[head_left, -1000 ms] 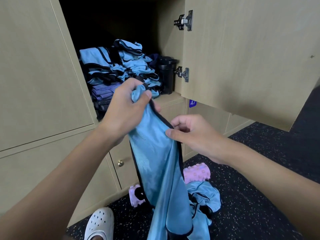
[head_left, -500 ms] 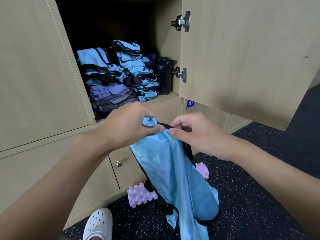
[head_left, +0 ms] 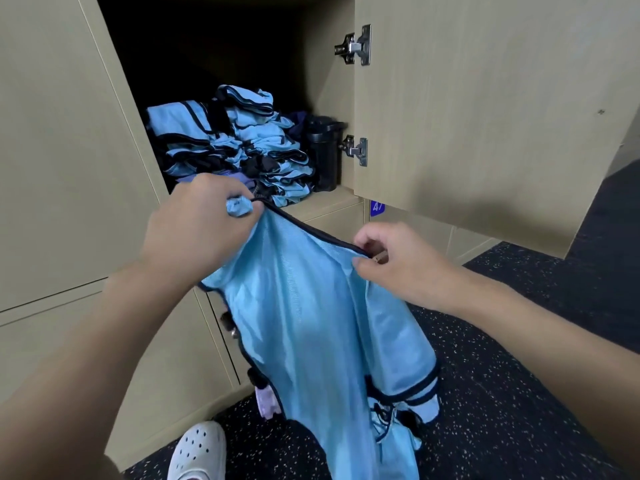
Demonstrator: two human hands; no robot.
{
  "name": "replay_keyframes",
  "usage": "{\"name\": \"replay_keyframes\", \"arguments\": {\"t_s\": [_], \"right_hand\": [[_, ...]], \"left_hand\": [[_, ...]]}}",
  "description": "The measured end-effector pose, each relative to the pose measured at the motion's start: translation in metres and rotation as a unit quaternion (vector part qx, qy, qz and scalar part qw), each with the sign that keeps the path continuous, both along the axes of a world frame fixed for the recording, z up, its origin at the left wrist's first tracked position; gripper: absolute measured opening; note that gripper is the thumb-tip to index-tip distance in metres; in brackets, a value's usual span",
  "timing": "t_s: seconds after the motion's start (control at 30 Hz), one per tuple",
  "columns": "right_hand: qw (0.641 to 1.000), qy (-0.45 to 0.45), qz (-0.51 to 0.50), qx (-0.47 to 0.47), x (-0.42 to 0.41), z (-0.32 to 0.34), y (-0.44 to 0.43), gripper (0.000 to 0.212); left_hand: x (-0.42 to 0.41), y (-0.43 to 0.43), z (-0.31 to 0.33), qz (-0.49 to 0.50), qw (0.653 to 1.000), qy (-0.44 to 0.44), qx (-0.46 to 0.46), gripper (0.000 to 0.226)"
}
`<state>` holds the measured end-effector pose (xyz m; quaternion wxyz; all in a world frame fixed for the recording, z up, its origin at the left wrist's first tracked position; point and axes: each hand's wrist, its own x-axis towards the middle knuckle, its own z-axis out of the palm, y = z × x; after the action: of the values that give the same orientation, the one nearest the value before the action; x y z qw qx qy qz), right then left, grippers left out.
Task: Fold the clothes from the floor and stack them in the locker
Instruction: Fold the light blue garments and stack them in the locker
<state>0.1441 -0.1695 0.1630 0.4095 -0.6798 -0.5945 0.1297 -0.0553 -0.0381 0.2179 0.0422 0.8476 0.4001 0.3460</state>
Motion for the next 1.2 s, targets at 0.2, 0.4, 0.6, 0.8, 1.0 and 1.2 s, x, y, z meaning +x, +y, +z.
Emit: {"name": "replay_keyframes", "arguments": {"t_s": [0.2,0.4,0.6,0.8,1.0,1.2], "right_hand": [[1.000,-0.013,0.001,-0.002,-0.001,0.002,-0.003,0.020],[0.999,0.000,0.032,-0.017,-0.007,0.008,-0.005,0.025],[0.997,0.021,0.071,-0.023,-0.010,0.012,-0.001,0.021],[0.993,0.044,0.095,-0.049,-0.005,0.018,-0.012,0.005],[0.996,0.037,0.059,-0.050,0.003,0.023,-0.021,0.013],[0.992,0.065,0.088,-0.055,0.000,0.030,-0.025,0.015]], "left_hand": [[0.002,0.000,0.001,0.030,0.999,0.004,-0.017,0.019],[0.006,-0.001,-0.009,-0.099,0.988,0.096,-0.075,0.013],[0.028,-0.026,-0.030,-0.318,0.928,0.058,-0.187,0.045],[0.032,-0.023,-0.034,-0.333,0.909,0.021,-0.251,0.007],[0.021,0.009,-0.034,-0.200,0.965,0.108,-0.130,0.013],[0.025,-0.014,-0.029,-0.290,0.922,0.075,-0.244,0.037]]}}
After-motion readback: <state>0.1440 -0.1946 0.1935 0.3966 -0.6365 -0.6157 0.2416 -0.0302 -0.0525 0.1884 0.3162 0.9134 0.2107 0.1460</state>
